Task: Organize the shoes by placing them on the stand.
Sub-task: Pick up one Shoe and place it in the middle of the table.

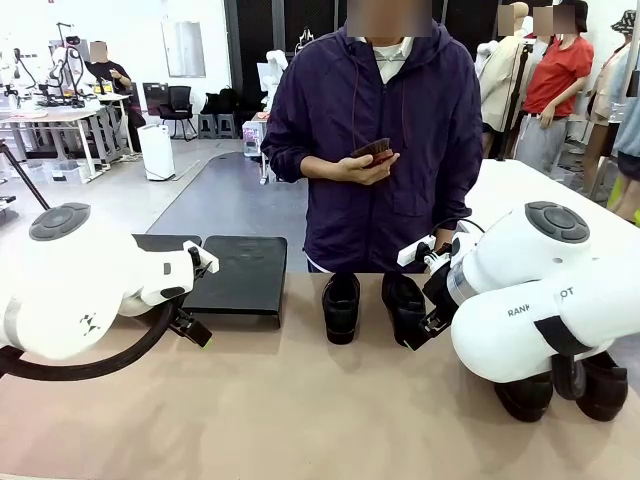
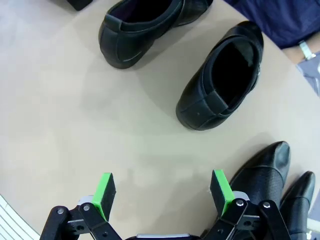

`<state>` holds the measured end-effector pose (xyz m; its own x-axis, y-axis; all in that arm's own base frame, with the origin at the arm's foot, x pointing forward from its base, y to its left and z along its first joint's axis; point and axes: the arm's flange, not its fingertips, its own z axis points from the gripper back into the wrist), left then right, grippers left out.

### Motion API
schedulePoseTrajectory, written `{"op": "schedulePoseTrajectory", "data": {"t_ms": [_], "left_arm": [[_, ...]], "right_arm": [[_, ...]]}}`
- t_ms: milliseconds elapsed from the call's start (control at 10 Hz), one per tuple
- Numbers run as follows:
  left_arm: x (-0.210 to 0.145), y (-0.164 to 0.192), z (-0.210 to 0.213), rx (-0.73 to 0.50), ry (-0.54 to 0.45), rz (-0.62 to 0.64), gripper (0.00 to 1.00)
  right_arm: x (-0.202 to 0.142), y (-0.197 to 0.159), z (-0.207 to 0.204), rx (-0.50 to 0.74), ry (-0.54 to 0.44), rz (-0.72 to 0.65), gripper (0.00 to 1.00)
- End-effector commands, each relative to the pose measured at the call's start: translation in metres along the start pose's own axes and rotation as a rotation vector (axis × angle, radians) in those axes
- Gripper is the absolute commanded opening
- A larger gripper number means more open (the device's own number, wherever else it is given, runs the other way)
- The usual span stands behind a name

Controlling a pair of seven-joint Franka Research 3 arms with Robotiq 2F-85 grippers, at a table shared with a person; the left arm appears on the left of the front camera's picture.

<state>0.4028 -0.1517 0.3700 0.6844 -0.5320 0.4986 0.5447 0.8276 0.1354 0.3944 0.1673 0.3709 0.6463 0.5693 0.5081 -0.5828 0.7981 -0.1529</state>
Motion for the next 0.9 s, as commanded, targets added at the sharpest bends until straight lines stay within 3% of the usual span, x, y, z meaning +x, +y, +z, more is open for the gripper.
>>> {"op": "schedulePoseTrajectory", "data": {"t_ms": [0, 600, 700, 800], "left_arm": [[0.000, 0.000, 0.000, 0.000, -0.001, 0.000, 1.00], [0.000, 0.000, 0.000, 0.000, 0.000, 0.000, 1.00], [0.004, 0.010, 0.029, -0.038, -0.002, -0.008, 1.00], [0.017, 0.018, 0.058, -0.167, 0.033, 0.041, 1.00]], "right_arm": [[0.000, 0.000, 0.000, 0.000, 0.000, -0.001, 1.00], [0.000, 0.000, 0.000, 0.000, 0.000, 0.000, 1.00], [0.007, -0.010, 0.020, 0.035, 0.052, -0.023, 1.00], [0.014, -0.027, 0.045, 0.051, 0.052, -0.040, 1.00]]}}
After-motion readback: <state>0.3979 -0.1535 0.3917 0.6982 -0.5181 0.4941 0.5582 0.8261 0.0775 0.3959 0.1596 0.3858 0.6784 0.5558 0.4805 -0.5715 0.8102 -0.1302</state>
